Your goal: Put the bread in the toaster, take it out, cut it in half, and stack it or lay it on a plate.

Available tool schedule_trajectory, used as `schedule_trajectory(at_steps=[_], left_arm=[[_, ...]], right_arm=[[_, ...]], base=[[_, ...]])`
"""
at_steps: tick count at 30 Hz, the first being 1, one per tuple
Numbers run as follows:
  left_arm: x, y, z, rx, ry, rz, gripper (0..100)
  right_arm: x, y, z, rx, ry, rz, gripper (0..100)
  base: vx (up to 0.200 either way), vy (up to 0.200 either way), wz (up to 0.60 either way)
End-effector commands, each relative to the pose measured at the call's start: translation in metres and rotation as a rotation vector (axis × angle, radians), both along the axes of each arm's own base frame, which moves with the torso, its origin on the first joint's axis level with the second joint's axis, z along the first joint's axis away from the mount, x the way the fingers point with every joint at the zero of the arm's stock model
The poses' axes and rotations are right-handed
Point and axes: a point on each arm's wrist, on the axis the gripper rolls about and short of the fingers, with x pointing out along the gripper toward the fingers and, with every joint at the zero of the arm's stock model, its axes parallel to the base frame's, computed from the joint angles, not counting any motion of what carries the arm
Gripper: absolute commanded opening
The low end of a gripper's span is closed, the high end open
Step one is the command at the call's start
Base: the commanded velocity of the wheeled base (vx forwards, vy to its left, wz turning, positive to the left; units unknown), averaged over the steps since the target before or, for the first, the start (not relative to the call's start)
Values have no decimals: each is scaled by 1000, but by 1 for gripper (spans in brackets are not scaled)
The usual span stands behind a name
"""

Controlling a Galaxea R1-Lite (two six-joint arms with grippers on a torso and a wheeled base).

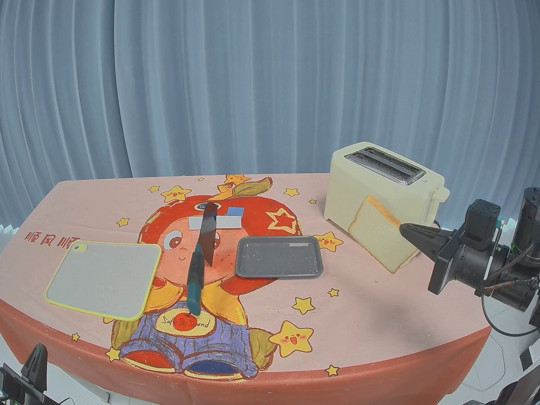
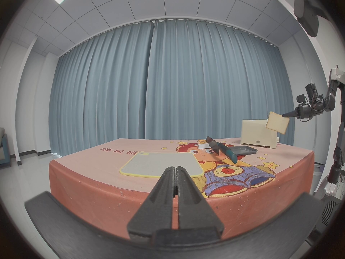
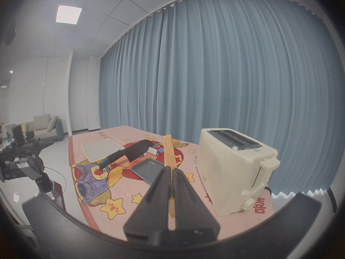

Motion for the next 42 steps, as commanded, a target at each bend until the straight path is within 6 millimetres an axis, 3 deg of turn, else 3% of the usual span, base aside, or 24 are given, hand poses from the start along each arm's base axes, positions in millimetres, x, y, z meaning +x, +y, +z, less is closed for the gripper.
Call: schedule_trajectory(at_steps=[1, 15, 32, 42], left_arm=[[1, 0, -5, -1, 15, 2, 0], [1, 0, -5, -3, 15, 2, 0], [1, 0, -5, -3, 15, 1, 0], [1, 0, -5, -3, 15, 1, 0]], right_arm=[[-1, 1, -4, -11, 12, 8, 0], [-5, 7, -4, -9, 15, 42, 0], [-6, 8, -3, -5, 12, 46, 0], [-7, 11, 1, 22, 8, 57, 0]], base=[[0, 0, 0], [0, 0, 0], [0, 200, 0], [-20, 0, 0]])
